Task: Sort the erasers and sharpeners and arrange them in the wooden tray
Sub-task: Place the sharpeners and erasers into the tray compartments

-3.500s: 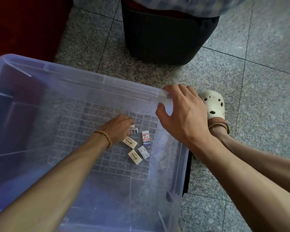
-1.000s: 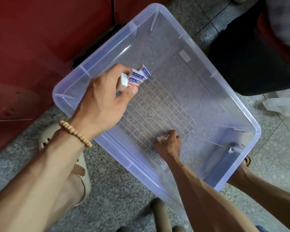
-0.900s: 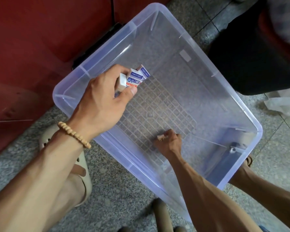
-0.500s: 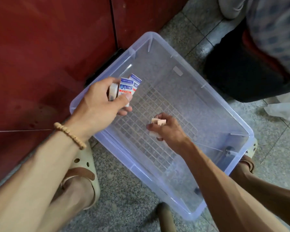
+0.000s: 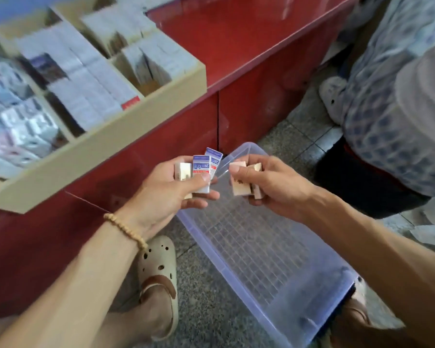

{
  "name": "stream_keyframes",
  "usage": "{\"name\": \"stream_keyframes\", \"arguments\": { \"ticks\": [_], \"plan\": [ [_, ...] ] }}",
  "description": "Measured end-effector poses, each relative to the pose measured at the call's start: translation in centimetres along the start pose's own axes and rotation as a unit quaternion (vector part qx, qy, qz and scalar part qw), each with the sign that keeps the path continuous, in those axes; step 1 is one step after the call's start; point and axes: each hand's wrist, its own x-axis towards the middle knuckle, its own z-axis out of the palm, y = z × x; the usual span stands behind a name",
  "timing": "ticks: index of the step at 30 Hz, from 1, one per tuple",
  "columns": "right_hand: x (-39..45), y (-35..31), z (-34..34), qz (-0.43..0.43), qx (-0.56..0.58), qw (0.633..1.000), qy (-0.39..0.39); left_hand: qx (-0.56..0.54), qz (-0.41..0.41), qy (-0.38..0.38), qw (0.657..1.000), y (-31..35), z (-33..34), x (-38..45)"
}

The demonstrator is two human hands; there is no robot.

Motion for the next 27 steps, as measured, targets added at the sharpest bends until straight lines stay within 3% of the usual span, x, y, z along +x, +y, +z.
{"name": "stream_keyframes", "arguments": {
  "ticks": [5,9,17,24,27],
  "plan": [
    [-1.6,-4.0,1.6,-0.049,-0.05,0.997,-0.044,0.11,0.045,0.015,0.993,3.2,0.1,-2.6],
    [-1.7,-6.2,3.2,-0.081,-0.096,0.99,-0.065,0.126,0.057,0.067,0.988,5.4,-0.2,-4.1],
    [-1.1,-8.9,5.8,-0.096,-0.014,0.985,-0.142,0.096,0.09,0.133,0.982,9.0,-2.1,-6.2],
    [0.1,-10.6,9.3,-0.1,0.063,0.977,-0.178,0.065,0.124,0.237,0.962,11.8,-4.1,-7.5],
    [0.5,-11.0,10.4,-0.097,0.087,0.973,-0.189,0.087,0.139,0.242,0.956,12.7,-4.6,-8.0]
  ]
}}
